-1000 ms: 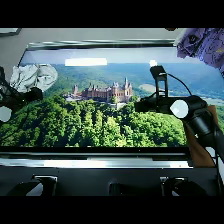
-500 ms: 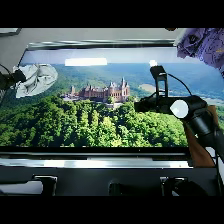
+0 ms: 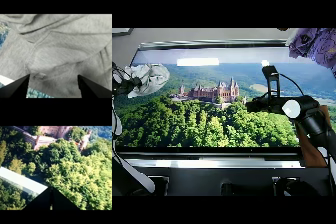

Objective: Fold the clothes and pants, and hang the long-sleeved shirts on hangers.

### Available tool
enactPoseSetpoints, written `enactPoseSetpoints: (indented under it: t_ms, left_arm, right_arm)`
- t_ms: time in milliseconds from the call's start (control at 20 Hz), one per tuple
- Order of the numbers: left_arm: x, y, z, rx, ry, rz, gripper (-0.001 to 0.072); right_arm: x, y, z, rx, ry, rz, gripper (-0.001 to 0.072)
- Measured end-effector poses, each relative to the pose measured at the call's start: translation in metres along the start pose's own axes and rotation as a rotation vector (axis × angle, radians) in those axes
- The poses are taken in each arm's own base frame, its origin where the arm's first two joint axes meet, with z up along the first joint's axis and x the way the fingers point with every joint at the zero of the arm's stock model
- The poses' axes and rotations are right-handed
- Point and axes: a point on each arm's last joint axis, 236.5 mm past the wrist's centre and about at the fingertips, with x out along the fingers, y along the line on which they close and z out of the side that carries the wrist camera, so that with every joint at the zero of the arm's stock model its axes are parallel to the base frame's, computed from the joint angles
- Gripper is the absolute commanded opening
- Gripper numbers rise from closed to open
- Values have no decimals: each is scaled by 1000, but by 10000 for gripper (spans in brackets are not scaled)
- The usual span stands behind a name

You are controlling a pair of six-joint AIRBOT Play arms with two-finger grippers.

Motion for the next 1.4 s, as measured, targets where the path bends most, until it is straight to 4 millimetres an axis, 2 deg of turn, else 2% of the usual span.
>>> enactPoseSetpoints:
  t_ms: [100,250,300,350,400,450,650,800,950,1000,1100,1250,1400]
  left_arm:
    - [13,4,-5,-7,5,4,720]
    - [23,5,-2,-11,-27,-2,710]
    - [26,6,0,-14,-41,-4,615]
    - [29,7,2,-24,-53,-6,458]
    - [33,9,1,-31,-57,-2,132]
    - [36,11,0,-41,-55,3,18]
    - [39,14,-1,-62,-58,7,13]
    - [31,4,1,-50,-55,2,10]
    - [3,-32,2,-16,-40,-36,10]
    - [-9,-51,1,4,-33,-65,9]
    - [-42,-100,-8,40,-11,-150,10]
    - [-109,-180,-46,128,53,-277,10]
    - [-193,-248,-107,225,124,-408,10]
  right_arm:
    - [0,0,0,0,0,0,33]
    - [0,0,0,0,0,0,33]
    - [0,0,0,0,0,0,33]
    - [0,0,0,0,0,0,33]
    - [0,0,0,0,0,0,33]
    - [0,0,0,0,0,0,33]
    - [0,0,0,0,0,0,33]
    - [0,0,0,0,0,0,33]
    - [0,0,0,0,0,0,33]
    - [0,0,0,0,0,0,33]
    - [0,0,0,0,0,0,33]
    - [0,0,0,0,0,0,33]
    - [0,0,0,0,0,0,33]
